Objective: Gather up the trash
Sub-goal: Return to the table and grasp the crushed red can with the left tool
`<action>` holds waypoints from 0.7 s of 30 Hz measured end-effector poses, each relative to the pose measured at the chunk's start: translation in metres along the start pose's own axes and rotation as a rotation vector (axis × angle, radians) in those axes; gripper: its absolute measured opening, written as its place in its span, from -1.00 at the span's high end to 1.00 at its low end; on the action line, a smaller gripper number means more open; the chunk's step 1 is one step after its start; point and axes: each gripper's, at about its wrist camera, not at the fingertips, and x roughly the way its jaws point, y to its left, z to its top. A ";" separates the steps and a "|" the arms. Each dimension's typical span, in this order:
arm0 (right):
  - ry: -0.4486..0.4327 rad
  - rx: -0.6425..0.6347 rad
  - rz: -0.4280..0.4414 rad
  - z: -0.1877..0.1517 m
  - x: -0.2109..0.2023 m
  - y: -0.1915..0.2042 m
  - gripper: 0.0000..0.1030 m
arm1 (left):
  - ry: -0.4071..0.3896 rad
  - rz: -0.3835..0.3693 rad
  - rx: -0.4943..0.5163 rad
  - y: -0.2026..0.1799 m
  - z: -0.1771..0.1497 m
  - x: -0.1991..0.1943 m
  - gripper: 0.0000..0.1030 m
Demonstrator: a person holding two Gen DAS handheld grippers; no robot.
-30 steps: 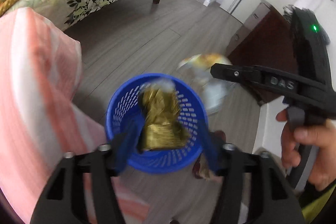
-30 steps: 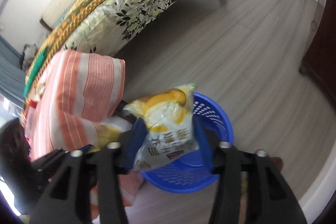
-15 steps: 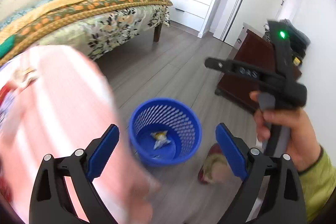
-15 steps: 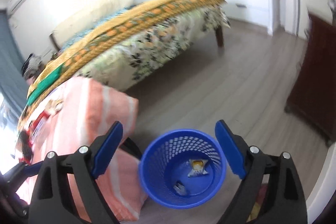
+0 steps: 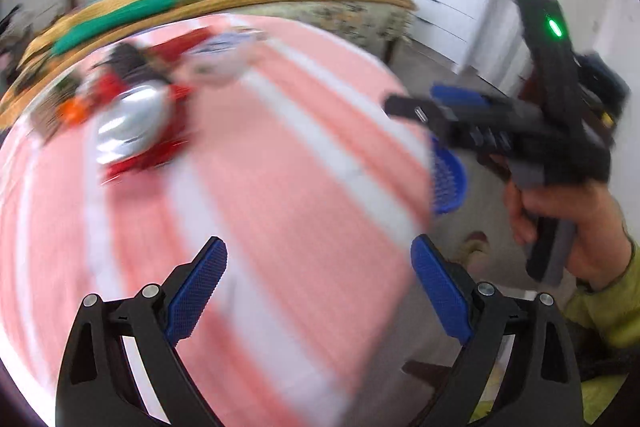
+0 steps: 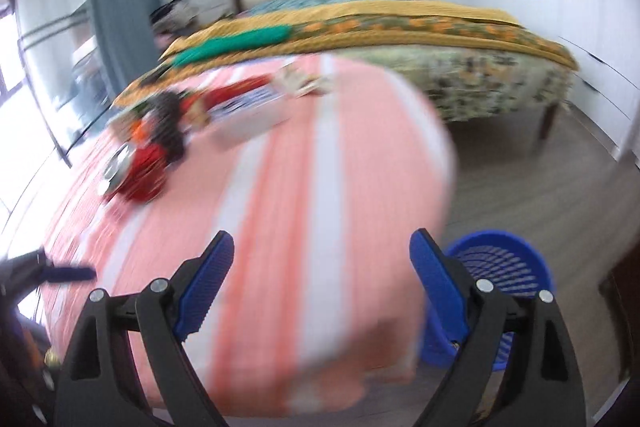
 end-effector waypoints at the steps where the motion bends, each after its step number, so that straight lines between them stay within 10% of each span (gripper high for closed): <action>1: 0.007 -0.016 0.008 -0.001 0.004 0.009 -0.69 | -0.010 0.016 -0.025 0.014 -0.002 -0.004 -0.79; 9: 0.014 -0.121 0.044 -0.015 0.010 0.059 -0.69 | -0.038 0.085 -0.045 0.100 0.014 -0.016 -0.89; 21: -0.013 -0.134 0.061 -0.020 0.005 0.061 -0.69 | 0.106 0.021 0.240 0.126 0.070 0.059 -0.89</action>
